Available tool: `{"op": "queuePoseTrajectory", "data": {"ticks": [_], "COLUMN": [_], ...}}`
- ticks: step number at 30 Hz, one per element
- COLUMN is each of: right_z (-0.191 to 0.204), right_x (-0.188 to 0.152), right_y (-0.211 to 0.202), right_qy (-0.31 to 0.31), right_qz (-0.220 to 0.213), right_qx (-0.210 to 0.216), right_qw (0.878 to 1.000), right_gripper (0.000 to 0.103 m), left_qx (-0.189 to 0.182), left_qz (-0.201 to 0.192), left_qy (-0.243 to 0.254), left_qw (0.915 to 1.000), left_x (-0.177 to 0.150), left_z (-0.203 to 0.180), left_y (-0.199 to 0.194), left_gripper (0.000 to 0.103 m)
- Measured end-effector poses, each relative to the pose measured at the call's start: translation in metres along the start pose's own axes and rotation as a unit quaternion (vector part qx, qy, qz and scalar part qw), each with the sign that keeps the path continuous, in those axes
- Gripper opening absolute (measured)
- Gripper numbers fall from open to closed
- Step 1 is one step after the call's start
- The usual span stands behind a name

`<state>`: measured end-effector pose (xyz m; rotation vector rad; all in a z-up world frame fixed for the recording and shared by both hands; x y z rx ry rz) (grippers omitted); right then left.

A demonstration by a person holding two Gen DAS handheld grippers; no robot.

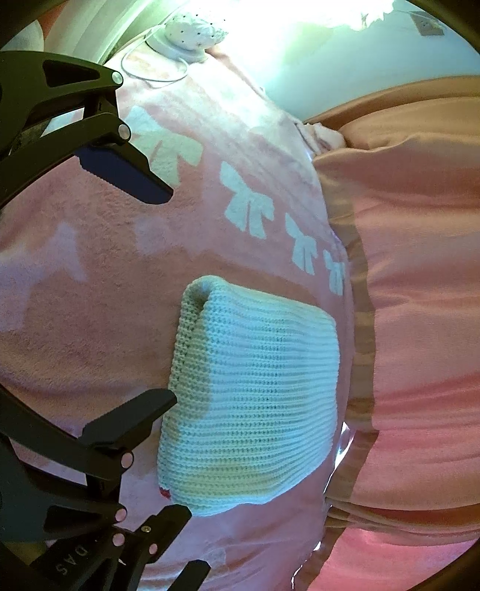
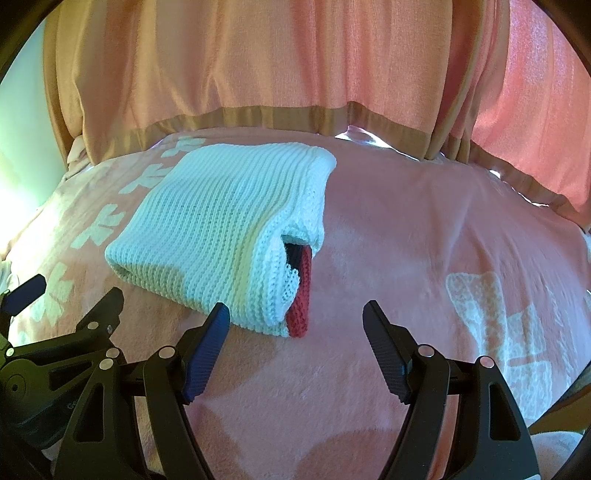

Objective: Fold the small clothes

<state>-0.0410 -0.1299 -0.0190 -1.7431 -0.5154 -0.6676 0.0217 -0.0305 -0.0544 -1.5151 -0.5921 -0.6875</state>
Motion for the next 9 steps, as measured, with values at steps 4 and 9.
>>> {"op": "queuePoseTrajectory", "data": {"ticks": [4,9], "right_z": [0.0001,0.0000], "right_x": [-0.0010,-0.0035], "right_y": [0.0012,0.0014], "right_qy": [0.003,0.002], "right_qz": [0.000,0.002], "right_qx": [0.001,-0.001], "right_qw": [1.000,1.000], "right_gripper": [0.072,0.072], "left_qx": [0.005,0.010], "left_qz": [-0.009,-0.021], "left_qy": [0.003,0.012], "left_qw": [0.9999,0.9997], "left_x": [0.0005,0.0009], "left_z": [-0.0016,-0.0052], "left_y": [-0.0024,-0.0045], "left_gripper": [0.095,0.093]}}
Point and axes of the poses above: each gripper's, at about its wrist camera, not at the fingertips, and y roughly the way its jaws point, z to its left, x to its top, the point moved 6 cm from there along y, roughly the way its jaws point, and after that the axes turned 12 degrees about -y, right-handed, at the moved point
